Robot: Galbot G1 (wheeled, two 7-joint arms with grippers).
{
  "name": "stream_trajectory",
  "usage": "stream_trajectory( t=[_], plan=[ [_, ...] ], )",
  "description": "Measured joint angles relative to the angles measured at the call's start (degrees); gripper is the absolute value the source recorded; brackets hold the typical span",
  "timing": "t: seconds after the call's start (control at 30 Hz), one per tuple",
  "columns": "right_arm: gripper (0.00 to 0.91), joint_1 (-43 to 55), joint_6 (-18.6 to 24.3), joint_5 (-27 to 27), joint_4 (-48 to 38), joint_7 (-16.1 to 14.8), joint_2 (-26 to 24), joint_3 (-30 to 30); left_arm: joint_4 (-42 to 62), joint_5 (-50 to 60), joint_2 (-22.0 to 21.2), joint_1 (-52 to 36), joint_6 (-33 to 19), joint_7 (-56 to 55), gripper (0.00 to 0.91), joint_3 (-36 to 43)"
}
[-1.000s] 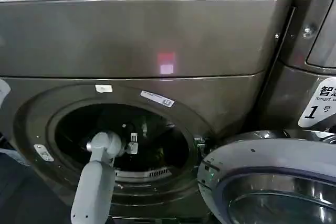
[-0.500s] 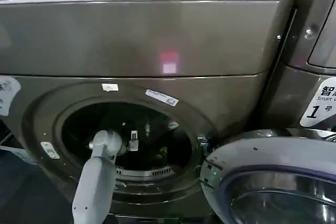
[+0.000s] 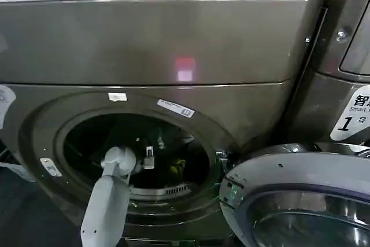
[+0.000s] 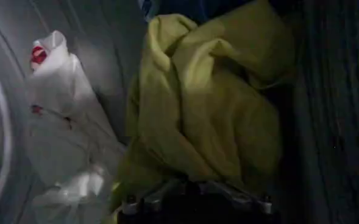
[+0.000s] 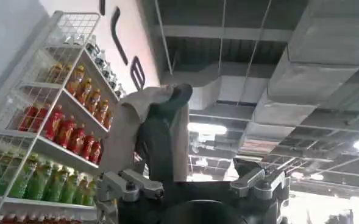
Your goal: Grasp the clothes from the dryer.
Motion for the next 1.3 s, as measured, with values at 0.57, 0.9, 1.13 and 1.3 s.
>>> stream_trajectory(
  t=[0.57, 0.9, 1.13, 1.3],
  plan=[
    [0.907, 0.1, 0.9, 0.0, 0.5, -0.8, 1.0, -0.8, -5.8, -9.3, -1.5, -1.0, 9.8, -23.8, 0.0, 0.2],
    [0.907, -0.2, 1.0, 0.5, 1.4, -1.5, 1.5, -1.5, -8.4, -15.7, -4.4, -0.1, 20.4, -44.7, 0.0, -0.6],
    [0.907, -0.2, 1.0, 1.7, 2.1, -1.8, 1.8, -2.3, -11.1, -26.4, -6.7, 1.3, 27.1, -61.2, 0.0, -0.9],
    [0.907, -0.3, 1.2, 2.1, 2.1, -1.9, 1.8, -2.3, -12.5, -32.9, -7.2, 2.3, 29.4, -70.5, 0.0, -1.1]
  ],
)
